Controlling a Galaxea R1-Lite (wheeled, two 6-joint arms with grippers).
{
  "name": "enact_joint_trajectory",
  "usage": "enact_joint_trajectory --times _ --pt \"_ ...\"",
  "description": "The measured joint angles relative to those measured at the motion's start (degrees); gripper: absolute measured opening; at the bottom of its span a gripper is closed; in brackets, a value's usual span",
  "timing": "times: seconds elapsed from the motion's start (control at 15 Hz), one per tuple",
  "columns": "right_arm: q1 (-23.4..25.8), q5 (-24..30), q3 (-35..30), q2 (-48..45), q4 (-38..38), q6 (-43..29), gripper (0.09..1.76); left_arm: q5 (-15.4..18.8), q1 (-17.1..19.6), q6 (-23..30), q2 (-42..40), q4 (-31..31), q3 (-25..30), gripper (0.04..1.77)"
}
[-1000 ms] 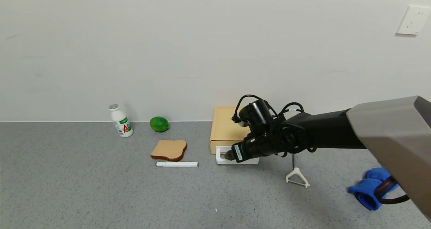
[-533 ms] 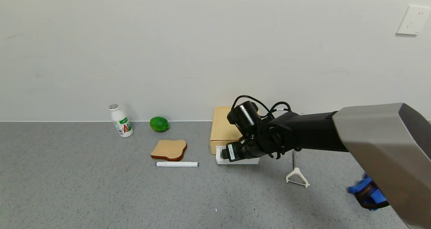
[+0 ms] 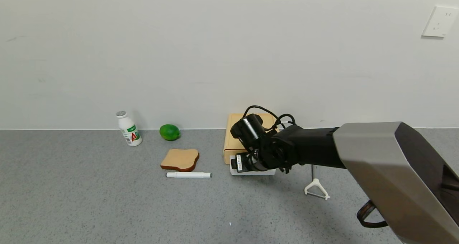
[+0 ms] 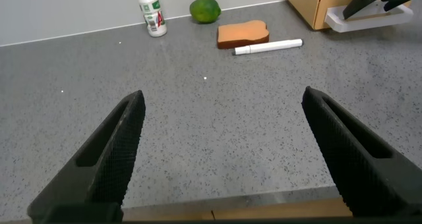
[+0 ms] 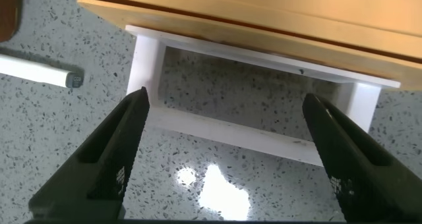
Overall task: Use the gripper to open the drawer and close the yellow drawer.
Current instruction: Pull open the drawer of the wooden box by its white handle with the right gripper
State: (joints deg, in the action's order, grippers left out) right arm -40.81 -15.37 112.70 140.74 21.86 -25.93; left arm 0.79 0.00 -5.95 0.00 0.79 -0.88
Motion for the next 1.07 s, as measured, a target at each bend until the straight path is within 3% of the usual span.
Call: enact_joint_trajectory --times 0.27,1.07 --pt "0.2 -2.5 0.4 0.9 -0.6 -0.1 1.71 0.0 0.0 0.0 0.0 0.0 0.0 1.72" --pt "0.9 -1.4 0.8 2.0 0.2 -0.1 1.71 0.0 0.0 0.0 0.0 0.0 0.0 1.72"
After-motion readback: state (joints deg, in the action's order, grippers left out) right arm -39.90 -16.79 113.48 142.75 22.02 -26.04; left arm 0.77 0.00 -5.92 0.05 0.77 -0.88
